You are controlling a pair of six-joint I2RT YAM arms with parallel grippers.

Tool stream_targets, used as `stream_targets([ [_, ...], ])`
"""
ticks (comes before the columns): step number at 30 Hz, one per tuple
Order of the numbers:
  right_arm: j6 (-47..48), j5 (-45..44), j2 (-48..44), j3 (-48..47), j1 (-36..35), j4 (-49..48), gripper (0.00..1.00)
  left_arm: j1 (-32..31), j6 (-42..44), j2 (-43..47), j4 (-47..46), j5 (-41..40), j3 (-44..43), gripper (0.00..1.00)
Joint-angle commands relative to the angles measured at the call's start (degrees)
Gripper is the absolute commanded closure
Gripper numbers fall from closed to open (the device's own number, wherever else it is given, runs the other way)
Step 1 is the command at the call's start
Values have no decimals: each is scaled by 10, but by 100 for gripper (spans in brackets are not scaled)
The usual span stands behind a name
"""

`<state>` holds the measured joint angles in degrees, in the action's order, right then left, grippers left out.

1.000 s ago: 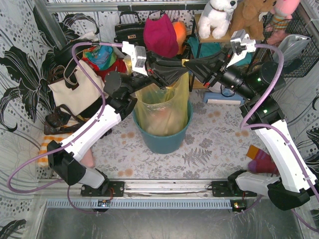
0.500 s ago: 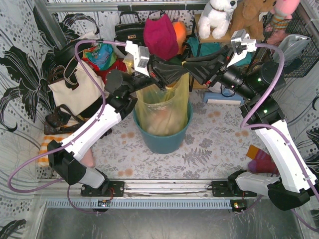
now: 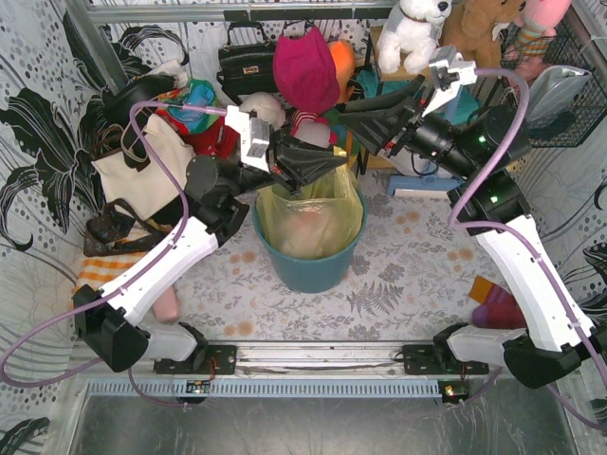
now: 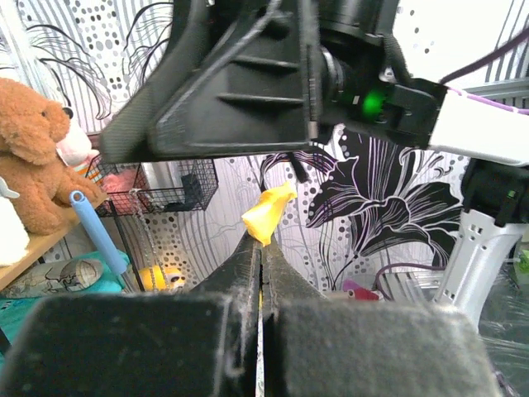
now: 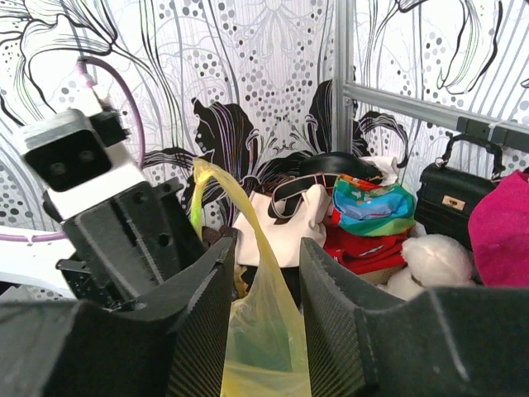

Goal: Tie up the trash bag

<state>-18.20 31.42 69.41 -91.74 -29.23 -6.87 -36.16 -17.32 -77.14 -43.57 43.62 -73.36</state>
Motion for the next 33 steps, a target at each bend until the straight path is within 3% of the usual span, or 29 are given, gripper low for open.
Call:
stream_targets([
  [1,-15,23,31,-40,-3,-10,61,2,-5,31,-43,20,24,100],
  [14,11,90,161,-165,-50,11,49,-2,-25,73,-43,45,71,100],
  [24,70,193,350,-410,-88,137,22,-4,-49,65,-53,49,72,100],
  [28,86,200,403,-490,-104,192,20,-5,-53,58,-48,55,63,100],
  [33,101,191,414,-494,-120,193,19,-5,-54,55,-49,55,62,100],
])
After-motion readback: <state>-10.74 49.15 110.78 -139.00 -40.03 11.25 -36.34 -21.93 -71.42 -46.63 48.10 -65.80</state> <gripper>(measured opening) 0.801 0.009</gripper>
